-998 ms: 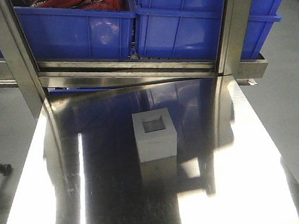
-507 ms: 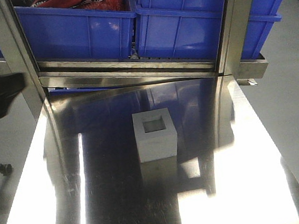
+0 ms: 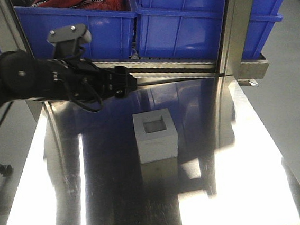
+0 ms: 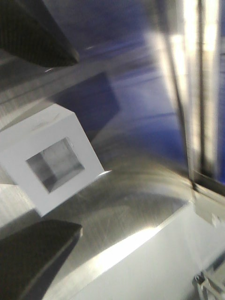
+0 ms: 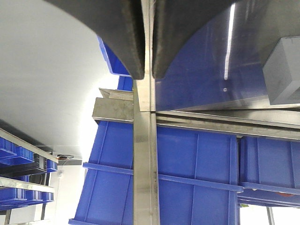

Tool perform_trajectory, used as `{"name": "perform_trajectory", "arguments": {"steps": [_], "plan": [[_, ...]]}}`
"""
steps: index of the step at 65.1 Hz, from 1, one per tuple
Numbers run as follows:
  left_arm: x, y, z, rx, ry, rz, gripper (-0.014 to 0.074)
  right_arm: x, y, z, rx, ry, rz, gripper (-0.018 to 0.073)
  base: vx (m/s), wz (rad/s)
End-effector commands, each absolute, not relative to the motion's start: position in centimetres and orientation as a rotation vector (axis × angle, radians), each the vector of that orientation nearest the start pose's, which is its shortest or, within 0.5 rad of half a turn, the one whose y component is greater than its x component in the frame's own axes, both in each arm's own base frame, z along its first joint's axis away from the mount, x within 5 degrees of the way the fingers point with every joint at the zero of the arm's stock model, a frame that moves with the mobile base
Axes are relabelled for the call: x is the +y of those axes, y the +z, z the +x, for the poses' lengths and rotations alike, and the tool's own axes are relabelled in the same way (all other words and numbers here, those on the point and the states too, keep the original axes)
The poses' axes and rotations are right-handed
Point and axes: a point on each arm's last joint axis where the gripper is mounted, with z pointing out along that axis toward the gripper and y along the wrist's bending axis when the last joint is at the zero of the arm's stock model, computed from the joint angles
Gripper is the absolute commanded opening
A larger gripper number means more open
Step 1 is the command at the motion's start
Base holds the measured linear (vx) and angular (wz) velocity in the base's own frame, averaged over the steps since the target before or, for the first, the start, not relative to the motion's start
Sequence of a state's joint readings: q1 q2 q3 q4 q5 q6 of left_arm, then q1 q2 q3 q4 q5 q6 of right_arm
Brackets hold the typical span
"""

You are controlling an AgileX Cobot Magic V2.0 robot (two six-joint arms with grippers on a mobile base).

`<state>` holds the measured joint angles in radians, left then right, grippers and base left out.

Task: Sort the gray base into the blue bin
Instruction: 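Reach the left gripper down over the gray foam block and close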

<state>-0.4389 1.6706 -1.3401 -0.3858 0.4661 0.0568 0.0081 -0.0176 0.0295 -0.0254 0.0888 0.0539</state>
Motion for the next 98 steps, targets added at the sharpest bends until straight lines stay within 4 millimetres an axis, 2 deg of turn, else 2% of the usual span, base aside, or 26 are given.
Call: {"name": "perform_trajectory", "arguments": {"steps": [1,20,43,53,98], "plan": [[-18.5,31.8,35.3,2.258,-0.627,0.175,0.0628,0.0,20.3,5.6,1.501,0.016,0.009,-0.0004,0.0,0.0],[-20.0,28.6,37.9,2.381,-0.674,0.074,0.0625,0.0,20.3,5.6,1.501,0.016,0.009,-0.0004,0.0,0.0],[-22.2,24.9,38.2,2.469,-0.707,0.064,0.0607,0.0,20.3,5.6,1.501,0.016,0.009,-0.0004,0.0,0.0],[-22.5,23.3,38.5,2.514,-0.707,0.051,0.0607,0.0,20.3,5.6,1.501,0.016,0.009,-0.0004,0.0,0.0],[-22.4,21.8,38.3,2.603,-0.67,0.09,0.0587,0.0,20.3,5.6,1.501,0.016,0.009,-0.0004,0.0,0.0]]}}
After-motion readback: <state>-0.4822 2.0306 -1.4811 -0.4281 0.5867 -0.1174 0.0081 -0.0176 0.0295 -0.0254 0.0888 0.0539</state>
